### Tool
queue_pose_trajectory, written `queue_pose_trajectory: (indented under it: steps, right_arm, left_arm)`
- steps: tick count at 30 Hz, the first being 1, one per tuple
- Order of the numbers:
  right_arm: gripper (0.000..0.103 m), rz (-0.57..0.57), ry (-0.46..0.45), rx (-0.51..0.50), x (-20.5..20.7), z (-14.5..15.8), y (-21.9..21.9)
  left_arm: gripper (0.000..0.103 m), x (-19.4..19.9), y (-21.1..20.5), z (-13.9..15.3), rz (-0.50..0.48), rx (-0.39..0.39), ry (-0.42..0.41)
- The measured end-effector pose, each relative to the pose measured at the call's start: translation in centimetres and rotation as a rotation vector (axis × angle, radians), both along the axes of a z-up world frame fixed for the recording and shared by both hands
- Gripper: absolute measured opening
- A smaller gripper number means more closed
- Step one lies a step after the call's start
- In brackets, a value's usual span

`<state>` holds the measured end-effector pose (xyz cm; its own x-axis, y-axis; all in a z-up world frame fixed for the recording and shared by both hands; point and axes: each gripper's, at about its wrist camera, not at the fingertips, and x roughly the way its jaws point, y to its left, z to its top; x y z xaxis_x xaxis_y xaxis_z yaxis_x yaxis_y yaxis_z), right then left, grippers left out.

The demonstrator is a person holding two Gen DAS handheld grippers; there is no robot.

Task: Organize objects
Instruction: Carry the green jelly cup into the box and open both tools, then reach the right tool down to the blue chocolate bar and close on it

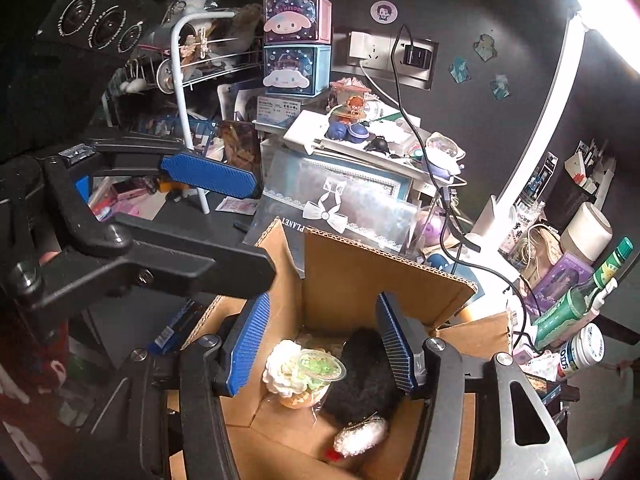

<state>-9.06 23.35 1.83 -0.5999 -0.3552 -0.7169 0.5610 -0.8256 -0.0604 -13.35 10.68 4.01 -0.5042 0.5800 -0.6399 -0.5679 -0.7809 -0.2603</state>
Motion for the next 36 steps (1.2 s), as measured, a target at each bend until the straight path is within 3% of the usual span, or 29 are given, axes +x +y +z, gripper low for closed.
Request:
queue_pose_trajectory:
  steps: [5, 10, 18, 24, 29, 36]
  right_arm:
    - [0.052, 0.041, 0.026, -0.048, 1.7, 1.1, -1.2]
    - [0.052, 0.145, 0.045, -0.094, 4.4, 1.6, -5.3]
    - [0.052, 0.325, -0.046, -0.150, 7.3, -2.7, -13.2]
    - [0.052, 0.253, -0.169, -0.136, 7.1, -10.1, -16.4]
    - [0.052, 0.101, -0.179, -0.082, 6.4, -15.7, -17.3]
    - [0.052, 0.031, -0.151, 0.034, 5.0, -18.4, -17.8]
  left_arm:
    - [0.081, 1.9, -3.7, 0.4, 0.099, 0.003, 0.047]
    - [0.084, 4.1, -8.5, 0.0, 0.219, -0.012, 0.085]
    - [0.089, 7.7, -15.7, -3.6, 0.355, -0.044, 0.098]
    - [0.089, 9.1, -19.7, -8.4, 0.433, -0.035, 0.039]
    - [0.089, 9.4, -21.3, -11.8, 0.478, -0.038, -0.027]
    - [0.089, 9.4, -21.6, -12.9, 0.450, -0.023, -0.049]
